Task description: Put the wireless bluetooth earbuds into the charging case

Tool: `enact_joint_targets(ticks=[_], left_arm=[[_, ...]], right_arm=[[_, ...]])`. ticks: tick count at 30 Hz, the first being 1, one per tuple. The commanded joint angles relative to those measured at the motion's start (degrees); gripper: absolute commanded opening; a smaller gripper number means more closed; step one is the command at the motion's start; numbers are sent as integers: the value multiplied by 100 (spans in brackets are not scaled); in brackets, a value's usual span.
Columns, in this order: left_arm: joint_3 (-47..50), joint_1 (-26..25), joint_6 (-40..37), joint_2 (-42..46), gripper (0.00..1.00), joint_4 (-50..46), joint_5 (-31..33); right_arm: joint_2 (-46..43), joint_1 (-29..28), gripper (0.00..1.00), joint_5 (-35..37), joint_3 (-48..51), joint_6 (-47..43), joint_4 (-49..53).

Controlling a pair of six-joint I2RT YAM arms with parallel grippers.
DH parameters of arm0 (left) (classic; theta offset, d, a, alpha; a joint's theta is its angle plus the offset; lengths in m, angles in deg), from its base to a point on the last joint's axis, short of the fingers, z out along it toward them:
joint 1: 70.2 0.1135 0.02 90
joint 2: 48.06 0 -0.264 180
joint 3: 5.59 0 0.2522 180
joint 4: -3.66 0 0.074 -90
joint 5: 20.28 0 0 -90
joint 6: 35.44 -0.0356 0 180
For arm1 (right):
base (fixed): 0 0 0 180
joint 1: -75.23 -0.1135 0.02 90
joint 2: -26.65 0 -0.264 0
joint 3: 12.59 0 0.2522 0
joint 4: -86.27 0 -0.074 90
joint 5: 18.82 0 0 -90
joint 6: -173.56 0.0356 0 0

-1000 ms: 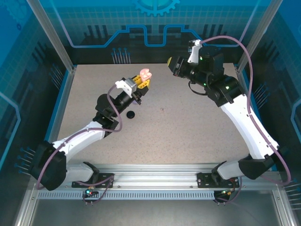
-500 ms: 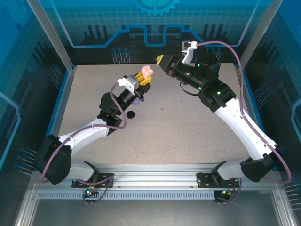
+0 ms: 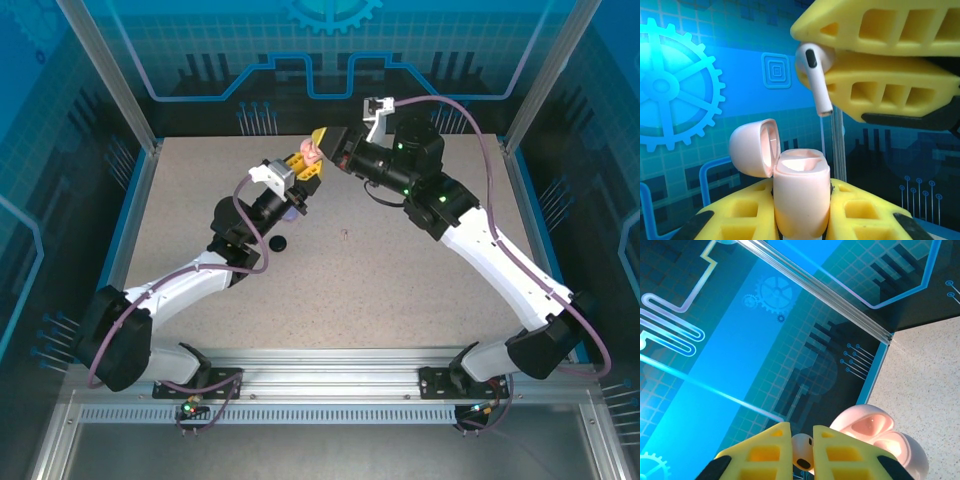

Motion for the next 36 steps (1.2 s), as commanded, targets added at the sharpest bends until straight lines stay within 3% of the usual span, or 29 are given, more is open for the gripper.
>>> enact_joint_targets(ticks=[1, 36], left_arm=[[-165, -44, -21, 10, 0, 230, 69], [-165, -37, -72, 95, 0, 136, -51]], right_arm=[[-16, -94, 13, -44, 113, 103, -271], [-173, 133, 11, 140, 420, 3, -282]])
